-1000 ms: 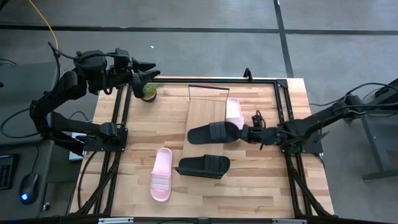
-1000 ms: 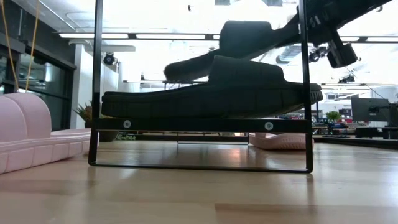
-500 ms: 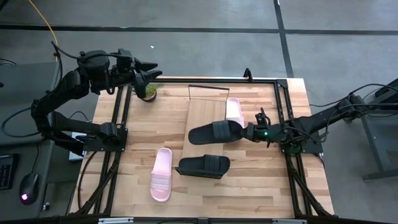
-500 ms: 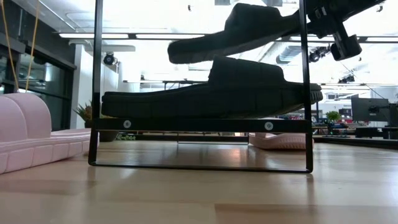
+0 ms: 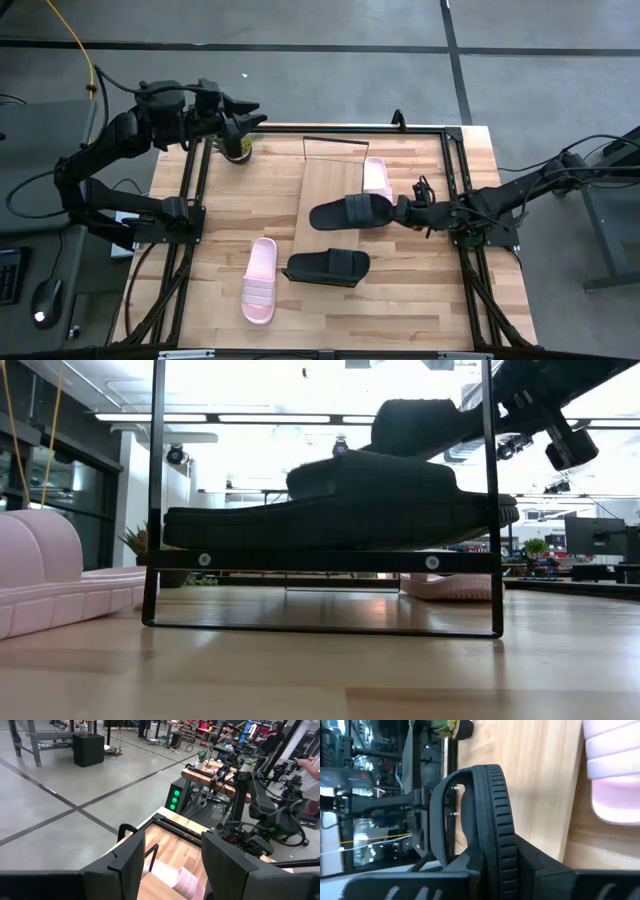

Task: Pick and place slides into the shelf
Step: Put the black slide on the shelf

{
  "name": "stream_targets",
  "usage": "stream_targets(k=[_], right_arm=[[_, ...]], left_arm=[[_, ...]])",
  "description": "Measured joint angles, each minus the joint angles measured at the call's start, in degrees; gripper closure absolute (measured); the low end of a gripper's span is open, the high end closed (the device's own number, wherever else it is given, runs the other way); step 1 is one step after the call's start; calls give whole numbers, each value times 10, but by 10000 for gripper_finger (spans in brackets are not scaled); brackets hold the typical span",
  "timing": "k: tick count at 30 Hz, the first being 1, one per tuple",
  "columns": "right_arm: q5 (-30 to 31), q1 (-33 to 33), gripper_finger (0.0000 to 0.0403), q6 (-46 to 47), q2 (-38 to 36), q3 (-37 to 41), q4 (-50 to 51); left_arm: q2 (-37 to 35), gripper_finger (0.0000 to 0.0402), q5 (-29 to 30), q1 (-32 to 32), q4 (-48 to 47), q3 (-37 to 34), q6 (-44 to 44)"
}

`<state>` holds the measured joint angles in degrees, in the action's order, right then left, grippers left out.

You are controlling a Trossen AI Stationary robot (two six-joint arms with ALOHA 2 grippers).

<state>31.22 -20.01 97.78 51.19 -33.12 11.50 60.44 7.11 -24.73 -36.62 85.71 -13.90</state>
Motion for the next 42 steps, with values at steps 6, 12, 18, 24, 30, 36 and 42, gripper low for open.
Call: stream_targets(k=[6, 12, 18, 24, 30, 36, 42], right_arm=[[40, 0, 359, -64, -34, 162, -377], [64, 0, 359, -141, -37, 272, -648], [44, 0, 359, -108, -36, 251, -560], [31, 0, 359, -77, -17, 244, -525], [11, 0, 359, -49, 25, 244, -524], [9, 0, 359, -34, 70, 244, -548], [15, 0, 359, -24, 116, 243, -565]], left_arm=[[-1, 222, 0, 0, 0, 0, 0], [-2, 222, 0, 0, 1, 0, 0], [-2, 222, 0, 0, 1, 0, -1], [-2, 222, 14, 0, 1, 0, -1], [-2, 222, 15, 0, 1, 0, -1], [-2, 222, 15, 0, 1, 0, -1], [-2, 222, 15, 0, 1, 0, -1]])
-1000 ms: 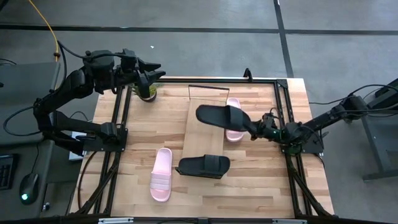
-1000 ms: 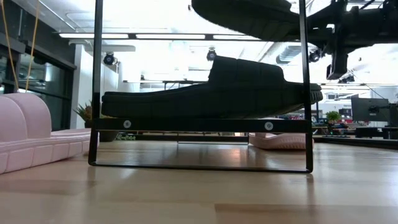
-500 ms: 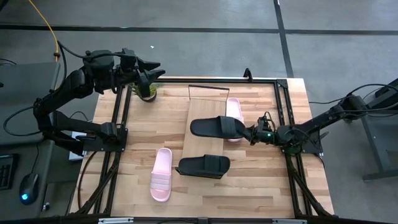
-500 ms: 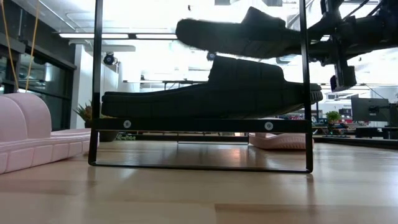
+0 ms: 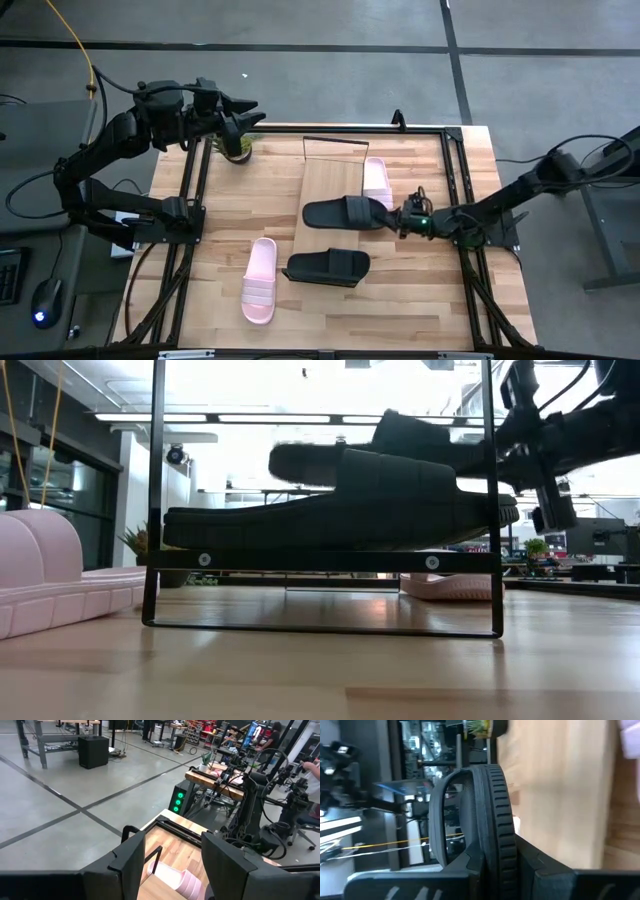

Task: Pick and place slides into the shelf
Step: Put the black slide on the shelf

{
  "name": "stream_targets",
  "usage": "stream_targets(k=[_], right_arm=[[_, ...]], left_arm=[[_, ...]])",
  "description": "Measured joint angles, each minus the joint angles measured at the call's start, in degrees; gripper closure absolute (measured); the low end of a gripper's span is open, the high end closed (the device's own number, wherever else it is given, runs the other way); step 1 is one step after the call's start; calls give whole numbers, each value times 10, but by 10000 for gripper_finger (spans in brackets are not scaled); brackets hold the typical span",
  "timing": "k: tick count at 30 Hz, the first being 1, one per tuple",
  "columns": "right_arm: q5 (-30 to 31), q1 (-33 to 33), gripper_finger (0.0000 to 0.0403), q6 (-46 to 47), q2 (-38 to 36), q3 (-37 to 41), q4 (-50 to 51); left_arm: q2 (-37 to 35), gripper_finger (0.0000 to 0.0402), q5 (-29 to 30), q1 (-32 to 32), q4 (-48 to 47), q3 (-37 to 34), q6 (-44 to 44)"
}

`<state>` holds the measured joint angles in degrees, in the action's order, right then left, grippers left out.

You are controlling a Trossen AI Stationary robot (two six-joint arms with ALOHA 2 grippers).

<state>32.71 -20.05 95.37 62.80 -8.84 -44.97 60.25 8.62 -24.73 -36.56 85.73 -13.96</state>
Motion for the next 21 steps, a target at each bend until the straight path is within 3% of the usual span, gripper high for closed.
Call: stream_targets(k=[11, 21], right_arm=[[11, 0, 359, -3, 91, -19, -55], [-17, 0, 359, -13, 154, -53, -56]], left_arm=[[0, 222, 0, 0, 0, 0, 1], [0, 222, 0, 0, 0, 0, 2]])
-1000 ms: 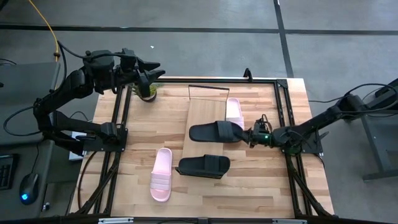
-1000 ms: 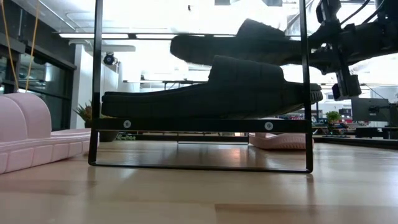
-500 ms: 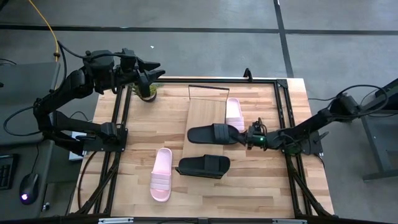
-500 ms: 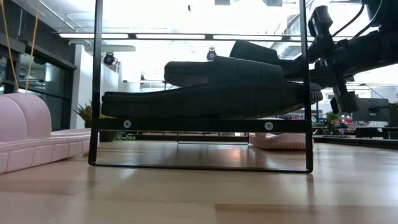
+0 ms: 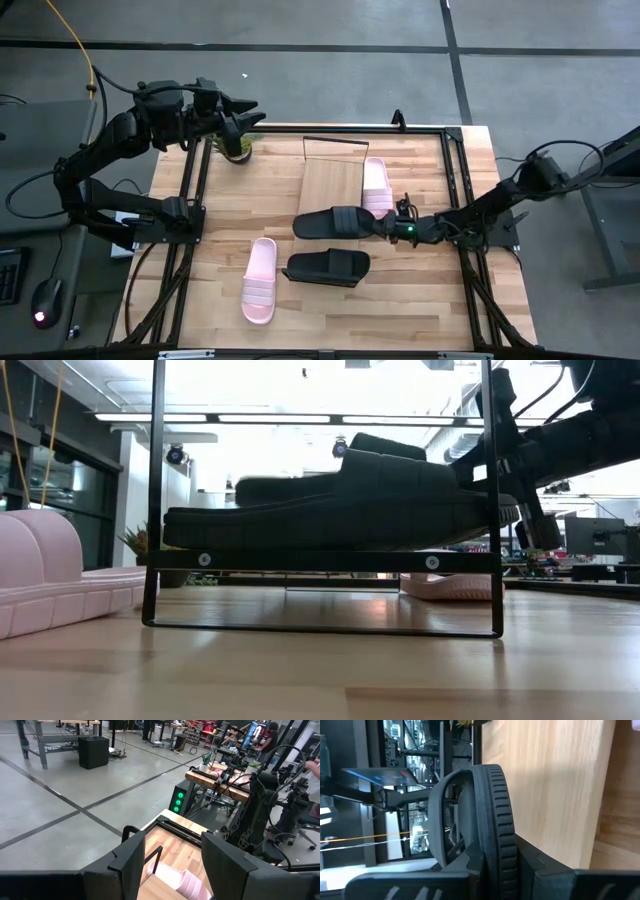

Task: Pick and place slides into the shelf
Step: Put the black slide on the shelf

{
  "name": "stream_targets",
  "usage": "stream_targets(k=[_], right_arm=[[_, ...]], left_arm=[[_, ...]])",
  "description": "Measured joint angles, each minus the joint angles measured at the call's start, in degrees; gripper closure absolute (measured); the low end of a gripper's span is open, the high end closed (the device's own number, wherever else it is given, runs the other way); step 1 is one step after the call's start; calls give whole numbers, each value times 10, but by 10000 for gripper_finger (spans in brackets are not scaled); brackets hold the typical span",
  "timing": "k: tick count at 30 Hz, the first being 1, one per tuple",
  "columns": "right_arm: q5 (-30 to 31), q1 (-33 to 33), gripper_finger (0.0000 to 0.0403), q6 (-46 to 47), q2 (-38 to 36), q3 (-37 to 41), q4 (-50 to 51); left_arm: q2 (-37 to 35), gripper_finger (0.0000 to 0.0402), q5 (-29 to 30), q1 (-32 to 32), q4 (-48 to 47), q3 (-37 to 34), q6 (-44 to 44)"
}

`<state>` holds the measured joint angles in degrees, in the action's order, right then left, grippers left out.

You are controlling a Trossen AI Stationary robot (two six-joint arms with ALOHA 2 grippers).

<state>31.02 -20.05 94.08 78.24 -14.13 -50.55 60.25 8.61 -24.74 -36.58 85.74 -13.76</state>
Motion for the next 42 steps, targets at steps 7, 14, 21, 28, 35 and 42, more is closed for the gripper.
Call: stream_targets(k=[7, 14, 21, 28, 35, 42], right_arm=[[5, 0, 359, 0, 10, -2, -11], [5, 0, 359, 2, 10, -2, -11], [1, 0, 359, 20, 10, -2, -8], [-4, 0, 359, 30, 10, -2, 6], [-22, 0, 359, 30, 10, -2, 16], [-24, 0, 359, 30, 10, -2, 19]], left_arm=[[0, 222, -2, 0, 0, 0, 0], [0, 222, -2, 0, 0, 0, 0], [0, 222, -2, 0, -4, 0, 0], [0, 222, -2, 0, -9, 0, 0], [0, 222, -2, 0, -9, 0, 0], [0, 222, -2, 0, -9, 0, 0]])
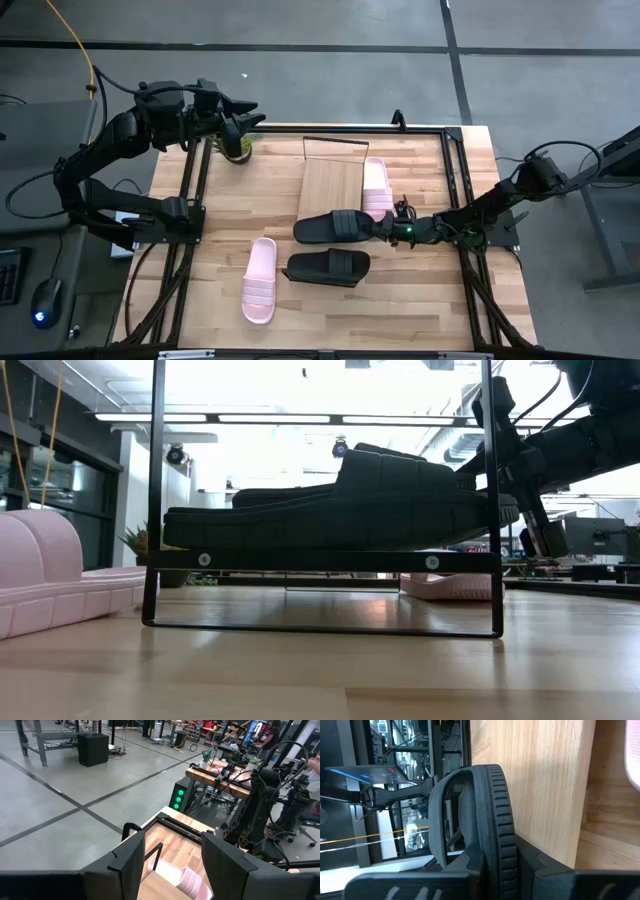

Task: Pick and place slides into the shelf
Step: Put the black slide on the shelf

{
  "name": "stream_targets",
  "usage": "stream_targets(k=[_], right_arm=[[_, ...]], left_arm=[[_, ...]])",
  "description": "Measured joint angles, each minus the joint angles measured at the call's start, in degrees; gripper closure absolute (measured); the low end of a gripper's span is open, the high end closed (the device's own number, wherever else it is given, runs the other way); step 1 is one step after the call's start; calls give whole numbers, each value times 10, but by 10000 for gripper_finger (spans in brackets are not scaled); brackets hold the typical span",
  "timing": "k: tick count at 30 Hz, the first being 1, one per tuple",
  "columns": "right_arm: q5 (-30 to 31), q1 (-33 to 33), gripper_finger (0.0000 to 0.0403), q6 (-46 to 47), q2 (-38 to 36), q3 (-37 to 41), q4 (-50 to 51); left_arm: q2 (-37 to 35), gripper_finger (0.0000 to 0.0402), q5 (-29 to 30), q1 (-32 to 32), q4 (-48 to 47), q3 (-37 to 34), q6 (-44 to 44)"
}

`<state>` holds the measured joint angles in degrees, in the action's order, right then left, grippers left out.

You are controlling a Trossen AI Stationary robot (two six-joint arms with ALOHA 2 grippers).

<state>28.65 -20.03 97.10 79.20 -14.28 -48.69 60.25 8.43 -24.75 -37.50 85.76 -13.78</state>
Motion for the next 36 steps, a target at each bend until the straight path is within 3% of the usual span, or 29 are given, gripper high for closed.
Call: stream_targets(k=[12, 22, 31, 36], right_arm=[[-44, 0, 359, -35, 0, -19, 9], [-6, 2, 359, -39, 0, -42, 62], [-28, 0, 358, -5, 0, -42, 103], [-25, 0, 333, 1, 0, -42, 103]], left_arm=[[0, 222, 0, 0, 1, 0, 0], [0, 222, 0, 0, 1, 0, -6], [0, 222, 0, 0, 0, 0, -10], [0, 222, 0, 0, 0, 0, -10]])
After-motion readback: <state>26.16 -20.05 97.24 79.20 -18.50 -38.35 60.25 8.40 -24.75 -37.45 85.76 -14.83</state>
